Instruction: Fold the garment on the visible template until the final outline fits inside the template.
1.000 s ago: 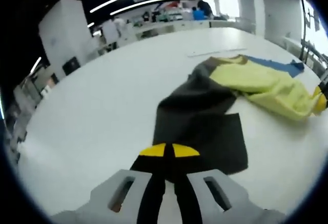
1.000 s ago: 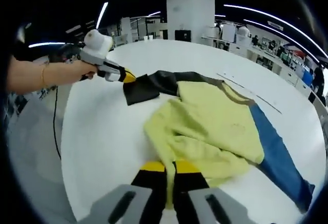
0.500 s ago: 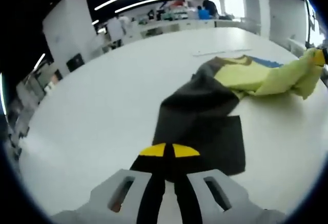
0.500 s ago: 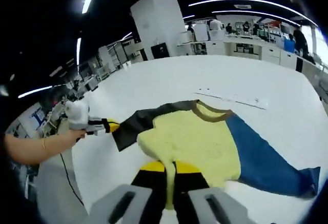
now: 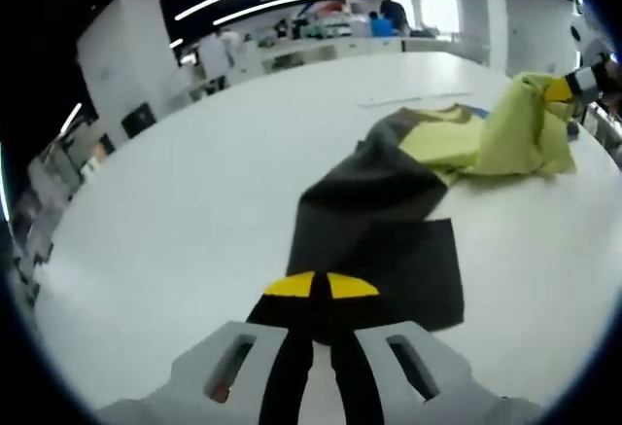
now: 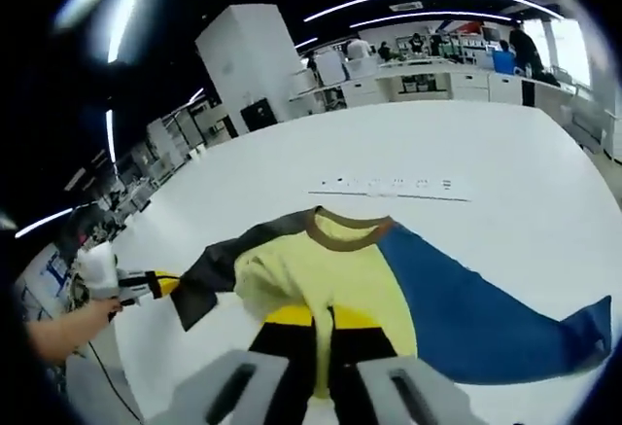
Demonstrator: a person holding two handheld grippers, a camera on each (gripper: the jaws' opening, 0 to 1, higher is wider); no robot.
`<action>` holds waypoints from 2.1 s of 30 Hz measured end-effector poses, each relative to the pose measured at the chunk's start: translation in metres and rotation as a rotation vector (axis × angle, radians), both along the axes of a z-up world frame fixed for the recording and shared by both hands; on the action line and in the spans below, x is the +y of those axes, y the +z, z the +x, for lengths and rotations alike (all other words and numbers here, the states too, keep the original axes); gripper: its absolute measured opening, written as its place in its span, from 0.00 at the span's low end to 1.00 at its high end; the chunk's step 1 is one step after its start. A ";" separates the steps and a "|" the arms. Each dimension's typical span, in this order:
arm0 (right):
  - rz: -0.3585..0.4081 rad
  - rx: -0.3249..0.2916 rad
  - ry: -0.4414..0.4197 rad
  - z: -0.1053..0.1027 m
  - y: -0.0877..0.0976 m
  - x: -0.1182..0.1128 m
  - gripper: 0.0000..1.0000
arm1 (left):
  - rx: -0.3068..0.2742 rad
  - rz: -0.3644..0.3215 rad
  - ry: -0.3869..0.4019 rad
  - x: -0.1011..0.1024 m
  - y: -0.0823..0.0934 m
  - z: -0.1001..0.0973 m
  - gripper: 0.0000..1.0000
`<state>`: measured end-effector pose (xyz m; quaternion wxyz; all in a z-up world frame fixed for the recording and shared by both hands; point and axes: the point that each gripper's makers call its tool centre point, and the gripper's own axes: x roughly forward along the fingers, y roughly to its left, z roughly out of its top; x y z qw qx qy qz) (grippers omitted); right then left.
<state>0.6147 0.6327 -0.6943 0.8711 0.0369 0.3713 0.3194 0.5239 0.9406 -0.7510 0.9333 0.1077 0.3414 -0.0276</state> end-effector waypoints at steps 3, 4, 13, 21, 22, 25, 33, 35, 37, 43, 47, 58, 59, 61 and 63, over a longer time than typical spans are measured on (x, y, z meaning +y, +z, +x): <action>-0.048 -0.001 -0.015 0.013 -0.014 -0.008 0.00 | 0.002 0.001 -0.004 -0.002 0.000 0.000 0.00; -0.065 -0.005 -0.016 0.015 -0.018 -0.010 0.00 | 0.002 0.001 -0.006 -0.002 0.000 0.000 0.00; -0.143 0.033 -0.024 0.021 -0.048 -0.023 0.00 | 0.007 0.003 -0.019 -0.005 -0.001 -0.002 0.01; -0.144 0.090 -0.079 0.015 -0.054 -0.028 0.02 | -0.025 -0.012 -0.051 -0.016 0.010 -0.004 0.04; -0.117 0.086 -0.088 0.016 -0.049 -0.026 0.04 | -0.029 -0.017 -0.062 -0.018 0.011 -0.003 0.04; -0.101 0.077 -0.097 0.016 -0.040 -0.028 0.19 | -0.041 -0.027 -0.079 -0.023 0.015 -0.003 0.09; -0.026 0.054 -0.093 -0.008 -0.016 -0.030 0.40 | -0.082 -0.100 -0.193 -0.068 0.033 -0.010 0.24; -0.017 0.061 -0.076 -0.014 -0.015 -0.031 0.40 | -0.100 -0.121 -0.239 -0.083 0.038 -0.009 0.28; -0.008 0.051 -0.056 -0.026 -0.010 -0.031 0.41 | -0.104 -0.148 -0.267 -0.096 0.040 -0.010 0.32; -0.009 0.047 0.022 -0.041 -0.012 -0.029 0.43 | -0.100 -0.206 -0.330 -0.126 0.037 -0.010 0.38; -0.024 0.013 0.071 -0.055 -0.013 -0.025 0.40 | -0.097 -0.215 -0.357 -0.150 0.037 -0.006 0.39; -0.057 -0.019 0.150 -0.063 -0.026 -0.018 0.21 | -0.109 -0.265 -0.455 -0.214 0.035 0.012 0.35; -0.057 -0.022 0.148 -0.063 -0.027 -0.018 0.19 | -0.109 -0.272 -0.461 -0.219 0.034 0.012 0.34; -0.057 -0.027 0.150 -0.063 -0.026 -0.017 0.18 | -0.107 -0.285 -0.471 -0.232 0.032 0.013 0.32; -0.054 -0.030 0.149 -0.063 -0.027 -0.015 0.17 | -0.105 -0.289 -0.486 -0.242 0.030 0.014 0.30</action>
